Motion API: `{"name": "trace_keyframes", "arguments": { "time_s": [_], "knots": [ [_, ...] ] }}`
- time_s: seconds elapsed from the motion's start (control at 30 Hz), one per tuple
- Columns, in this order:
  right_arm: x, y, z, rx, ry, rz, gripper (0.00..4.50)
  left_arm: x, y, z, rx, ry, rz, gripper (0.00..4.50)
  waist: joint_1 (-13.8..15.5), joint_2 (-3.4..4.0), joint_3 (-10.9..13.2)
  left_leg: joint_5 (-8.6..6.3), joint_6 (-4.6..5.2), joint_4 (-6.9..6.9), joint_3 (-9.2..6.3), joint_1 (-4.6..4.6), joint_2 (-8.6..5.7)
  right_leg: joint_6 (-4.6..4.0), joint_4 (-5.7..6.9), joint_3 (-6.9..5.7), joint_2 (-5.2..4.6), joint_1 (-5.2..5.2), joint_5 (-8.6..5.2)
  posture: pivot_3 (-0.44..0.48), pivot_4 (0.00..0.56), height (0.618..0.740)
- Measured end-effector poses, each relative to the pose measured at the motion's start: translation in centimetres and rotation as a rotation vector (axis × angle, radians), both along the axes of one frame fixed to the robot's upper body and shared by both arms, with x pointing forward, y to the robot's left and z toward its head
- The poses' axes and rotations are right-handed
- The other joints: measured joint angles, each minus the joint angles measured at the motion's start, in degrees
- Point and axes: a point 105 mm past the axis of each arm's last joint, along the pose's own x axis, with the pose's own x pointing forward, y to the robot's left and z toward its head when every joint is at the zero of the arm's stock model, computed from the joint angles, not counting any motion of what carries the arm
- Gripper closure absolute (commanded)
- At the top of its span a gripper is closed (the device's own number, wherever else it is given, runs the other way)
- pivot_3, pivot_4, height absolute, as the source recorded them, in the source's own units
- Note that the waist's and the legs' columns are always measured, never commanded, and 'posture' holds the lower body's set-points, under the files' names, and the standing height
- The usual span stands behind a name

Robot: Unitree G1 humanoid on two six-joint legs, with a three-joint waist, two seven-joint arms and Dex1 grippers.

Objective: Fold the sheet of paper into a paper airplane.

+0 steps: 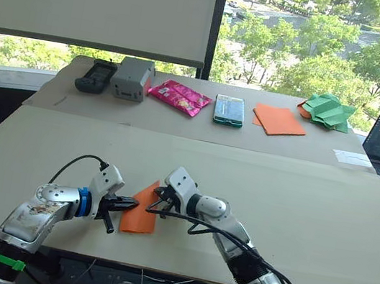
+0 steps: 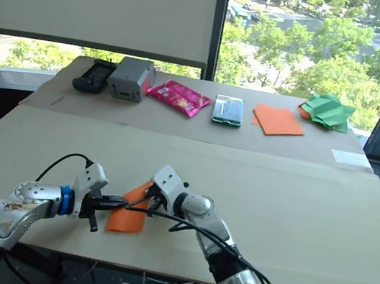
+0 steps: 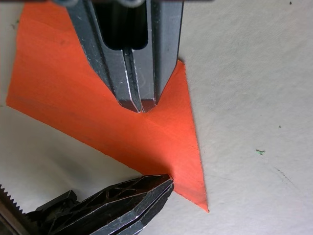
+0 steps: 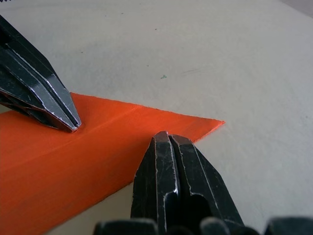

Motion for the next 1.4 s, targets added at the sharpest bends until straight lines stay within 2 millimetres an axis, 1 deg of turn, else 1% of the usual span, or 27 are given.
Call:
{"name": "trace_keyframes", "arguments": {
  "time_s": [0.4, 0.67, 0.8, 1.2, 1.4],
  "knots": [
    [-1.8, 0.2, -0.3, -0.032, 0.017, 0.099, 4.50, -0.2, -0.1, -0.1, 0.002, 0.012, 0.002, 4.48, -0.19, 0.01, -0.04, -0.01, -0.02, 0.00, 0.00, 0.07, 0.00, -0.01, -0.01, 0.02, 0.00, 0.01, -0.01, 0.000, 0.150, 0.702],
    [-3.0, -0.1, -0.3, -0.047, 0.027, 0.143, 4.50, -0.3, -0.2, -0.1, 0.001, 0.012, 0.001, 4.48, -0.07, 0.02, -0.05, -0.02, -0.03, 0.00, 0.03, 0.05, 0.00, -0.01, -0.06, 0.03, -0.03, 0.01, -0.02, 0.000, 0.150, 0.702],
    [-3.9, 0.1, -0.4, -0.056, 0.041, 0.183, 4.50, -0.3, -0.2, -0.1, 0.001, 0.013, 0.001, 4.48, -0.15, 0.01, -0.07, -0.03, -0.04, 0.00, 0.03, 0.07, 0.00, -0.01, -0.06, 0.03, -0.03, 0.00, -0.02, 0.000, 0.150, 0.702],
    [-5.5, 0.0, -0.6, -0.061, 0.076, 0.218, 4.50, -0.6, -0.3, -0.2, 0.002, 0.024, -0.006, 4.48, -0.10, 0.09, -0.18, -0.14, -0.21, 0.00, 0.05, 0.13, -0.01, -0.01, -0.13, 0.02, -0.11, 0.01, -0.04, 0.000, 0.150, 0.702],
    [-6.5, -0.3, -0.7, -0.071, 0.078, 0.243, 4.50, -0.7, -0.6, -0.3, 0.001, 0.030, -0.017, 4.48, -0.01, 0.11, -0.23, -0.18, -0.28, 0.00, 0.07, 0.14, -0.02, -0.01, -0.20, 0.02, -0.14, 0.02, -0.04, 0.000, 0.150, 0.702]
  ]
}}
